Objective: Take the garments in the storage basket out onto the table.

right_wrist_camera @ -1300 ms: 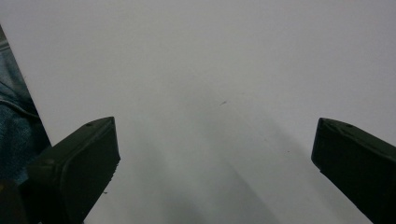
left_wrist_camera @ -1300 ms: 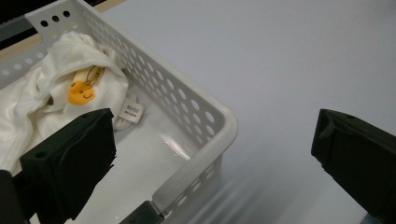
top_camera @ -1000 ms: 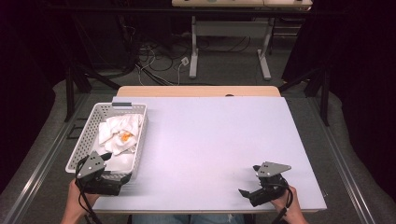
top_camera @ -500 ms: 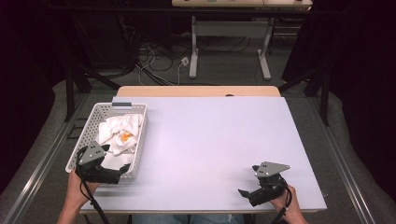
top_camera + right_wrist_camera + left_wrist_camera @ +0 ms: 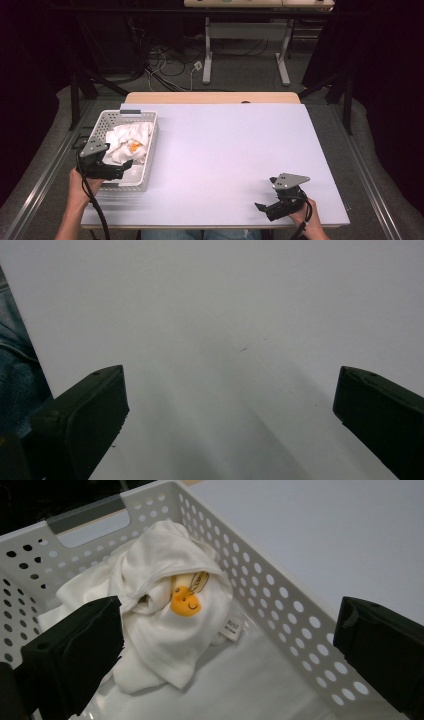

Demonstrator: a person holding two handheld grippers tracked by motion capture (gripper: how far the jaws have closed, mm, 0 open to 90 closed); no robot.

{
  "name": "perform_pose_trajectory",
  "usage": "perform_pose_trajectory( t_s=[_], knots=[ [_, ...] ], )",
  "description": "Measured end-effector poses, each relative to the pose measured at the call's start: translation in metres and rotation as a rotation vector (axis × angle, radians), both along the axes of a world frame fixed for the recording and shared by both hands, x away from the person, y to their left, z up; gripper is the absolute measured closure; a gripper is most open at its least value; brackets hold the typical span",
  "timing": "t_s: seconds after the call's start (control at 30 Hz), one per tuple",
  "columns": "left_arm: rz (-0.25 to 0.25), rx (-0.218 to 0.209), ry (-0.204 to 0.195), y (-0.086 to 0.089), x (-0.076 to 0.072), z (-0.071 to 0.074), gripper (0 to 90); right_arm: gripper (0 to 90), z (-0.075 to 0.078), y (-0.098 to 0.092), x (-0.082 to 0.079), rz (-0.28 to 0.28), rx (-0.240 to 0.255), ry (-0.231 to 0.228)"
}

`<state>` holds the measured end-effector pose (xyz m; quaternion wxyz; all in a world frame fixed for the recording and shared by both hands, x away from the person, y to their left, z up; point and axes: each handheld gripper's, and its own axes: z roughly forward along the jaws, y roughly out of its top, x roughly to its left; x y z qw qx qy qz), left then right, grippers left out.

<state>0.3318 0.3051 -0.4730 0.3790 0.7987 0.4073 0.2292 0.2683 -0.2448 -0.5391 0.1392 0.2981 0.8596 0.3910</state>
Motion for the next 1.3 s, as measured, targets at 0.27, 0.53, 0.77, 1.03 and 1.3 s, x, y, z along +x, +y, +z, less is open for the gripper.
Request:
perform_pose_trajectory(
  t_s=[0.27, 0.53, 0.77, 1.03, 1.3],
  knots=[
    [0.024, 0.022, 0.026, 0.004, 0.015, -0.003, 0.0, 0.8, -0.001, 0.001, 0.001, 0.002, -0.001, 0.004],
    [0.034, 0.018, 0.042, 0.005, 0.032, -0.002, 0.0, 0.0, 0.0, 0.0, 0.001, -0.011, 0.001, -0.005],
    [0.056, 0.028, 0.076, 0.001, 0.048, -0.005, 0.0, 0.0, -0.001, 0.001, 0.002, -0.001, -0.008, -0.001],
    [0.071, 0.028, 0.083, -0.001, 0.066, -0.008, 0.0, 0.0, -0.001, 0.0, 0.002, -0.003, -0.005, 0.006],
    [0.089, 0.047, 0.101, -0.003, 0.081, -0.015, 0.0, 0.0, -0.001, 0.0, 0.002, 0.002, -0.013, 0.007]
  ],
)
